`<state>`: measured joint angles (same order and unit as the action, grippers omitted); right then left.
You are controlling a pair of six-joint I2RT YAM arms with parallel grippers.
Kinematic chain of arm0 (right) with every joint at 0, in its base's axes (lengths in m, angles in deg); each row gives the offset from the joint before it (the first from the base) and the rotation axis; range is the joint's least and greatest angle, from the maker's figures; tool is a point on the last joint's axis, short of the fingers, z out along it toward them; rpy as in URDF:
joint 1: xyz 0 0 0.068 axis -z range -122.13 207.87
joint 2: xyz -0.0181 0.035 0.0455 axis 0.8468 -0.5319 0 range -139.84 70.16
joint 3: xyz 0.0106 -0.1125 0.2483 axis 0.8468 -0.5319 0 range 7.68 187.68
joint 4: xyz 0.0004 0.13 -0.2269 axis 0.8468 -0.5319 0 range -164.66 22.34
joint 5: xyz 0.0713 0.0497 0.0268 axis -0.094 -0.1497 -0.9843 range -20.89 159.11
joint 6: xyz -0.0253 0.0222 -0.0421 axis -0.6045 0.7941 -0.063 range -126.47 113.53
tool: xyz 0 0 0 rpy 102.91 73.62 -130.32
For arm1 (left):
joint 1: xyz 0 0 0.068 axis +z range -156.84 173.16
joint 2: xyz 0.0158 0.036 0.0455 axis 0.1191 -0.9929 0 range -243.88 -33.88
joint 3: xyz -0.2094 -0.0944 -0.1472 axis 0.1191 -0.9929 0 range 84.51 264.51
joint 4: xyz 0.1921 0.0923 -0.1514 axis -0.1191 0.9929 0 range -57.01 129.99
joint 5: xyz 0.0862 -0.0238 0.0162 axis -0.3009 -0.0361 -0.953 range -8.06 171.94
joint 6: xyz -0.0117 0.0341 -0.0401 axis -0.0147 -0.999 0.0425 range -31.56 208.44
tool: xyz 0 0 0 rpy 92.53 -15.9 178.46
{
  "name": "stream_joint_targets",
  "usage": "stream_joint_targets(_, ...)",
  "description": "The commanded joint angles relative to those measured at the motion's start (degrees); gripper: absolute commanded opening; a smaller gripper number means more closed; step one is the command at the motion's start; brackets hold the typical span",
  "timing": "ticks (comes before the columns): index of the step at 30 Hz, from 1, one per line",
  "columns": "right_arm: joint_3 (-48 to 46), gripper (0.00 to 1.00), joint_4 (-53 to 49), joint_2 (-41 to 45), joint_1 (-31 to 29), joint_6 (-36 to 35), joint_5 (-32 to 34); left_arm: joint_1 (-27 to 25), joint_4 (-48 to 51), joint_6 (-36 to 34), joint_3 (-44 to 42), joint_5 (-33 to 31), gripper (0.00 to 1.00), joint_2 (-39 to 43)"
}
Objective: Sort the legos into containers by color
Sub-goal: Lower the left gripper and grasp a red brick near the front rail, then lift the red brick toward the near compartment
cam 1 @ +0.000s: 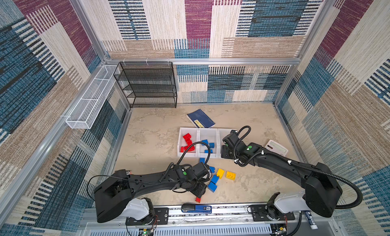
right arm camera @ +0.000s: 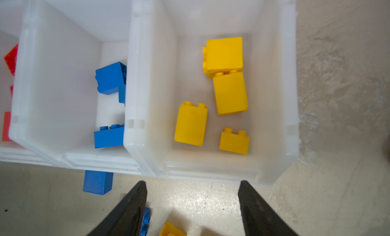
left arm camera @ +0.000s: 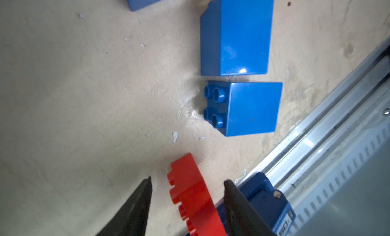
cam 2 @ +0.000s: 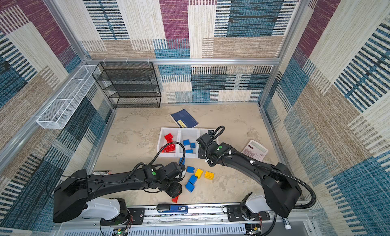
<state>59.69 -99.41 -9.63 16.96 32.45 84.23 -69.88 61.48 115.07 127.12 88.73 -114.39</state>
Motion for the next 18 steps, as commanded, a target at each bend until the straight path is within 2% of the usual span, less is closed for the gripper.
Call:
stream_joint_targets(1, -0.42, 0.71, 1.78, 0.45, 0.04, 0.90, -0.10, -0.24, -0.17, 1.27, 0.66, -0.02, 0.54, -1.32)
stream_joint_targets(12, -1.46, 0.65, 2.74, 0.42, 0.04, 1.25, -1.00, -0.32, -0.59, 1.47, 1.19, 0.34, 0.31, -3.30)
stream_joint_targets(18, -1.47, 0.63, 2.74, 0.41, 0.04, 1.25, -1.13, 0.42, 0.21, 0.93, 2.07, -1.96, 0.25, -2.63)
